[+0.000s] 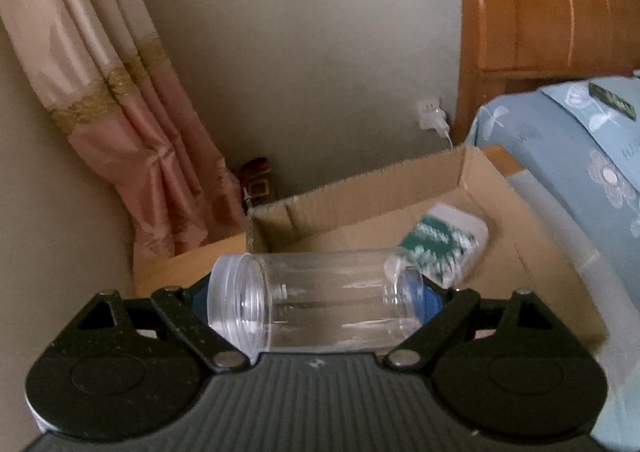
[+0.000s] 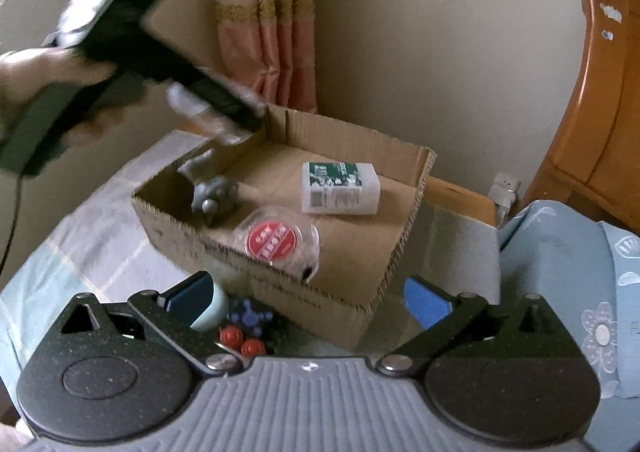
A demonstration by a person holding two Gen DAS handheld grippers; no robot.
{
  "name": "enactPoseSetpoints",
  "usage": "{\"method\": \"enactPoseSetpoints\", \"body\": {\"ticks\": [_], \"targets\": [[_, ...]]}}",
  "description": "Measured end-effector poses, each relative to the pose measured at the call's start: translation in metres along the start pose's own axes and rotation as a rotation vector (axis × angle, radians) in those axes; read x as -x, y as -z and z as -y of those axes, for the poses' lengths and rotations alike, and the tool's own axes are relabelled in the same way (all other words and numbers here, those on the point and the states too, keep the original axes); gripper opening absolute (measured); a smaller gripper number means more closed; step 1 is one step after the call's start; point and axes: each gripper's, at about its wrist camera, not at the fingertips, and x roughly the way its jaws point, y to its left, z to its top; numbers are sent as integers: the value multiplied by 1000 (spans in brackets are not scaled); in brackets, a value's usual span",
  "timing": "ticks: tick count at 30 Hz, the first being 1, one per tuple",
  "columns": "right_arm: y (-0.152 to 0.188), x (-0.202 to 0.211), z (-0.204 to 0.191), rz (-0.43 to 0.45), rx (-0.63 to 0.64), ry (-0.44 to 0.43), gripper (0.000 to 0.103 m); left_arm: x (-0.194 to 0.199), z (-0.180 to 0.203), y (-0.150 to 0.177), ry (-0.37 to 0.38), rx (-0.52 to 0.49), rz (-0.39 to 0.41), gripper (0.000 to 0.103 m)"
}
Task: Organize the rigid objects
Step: 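Lower the clear jar into the cardboard box and open the left tool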
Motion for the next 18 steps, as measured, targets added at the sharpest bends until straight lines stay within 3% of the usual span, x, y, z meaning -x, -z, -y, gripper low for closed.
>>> {"method": "enactPoseSetpoints", "body": {"ticks": [4, 9, 14, 18], "targets": [[9, 11, -2, 8, 13, -9, 103, -15, 0, -3, -37, 25, -24, 96], [15, 19, -8, 16, 25, -20, 103, -4, 0, 4, -34, 25, -13, 96], [18, 19, -16, 14, 24, -31, 103, 21, -1, 11, -24, 25, 30, 96], [21, 21, -22, 21, 8, -40, 103, 53, -6, 27, -9, 19, 108, 96]]}}
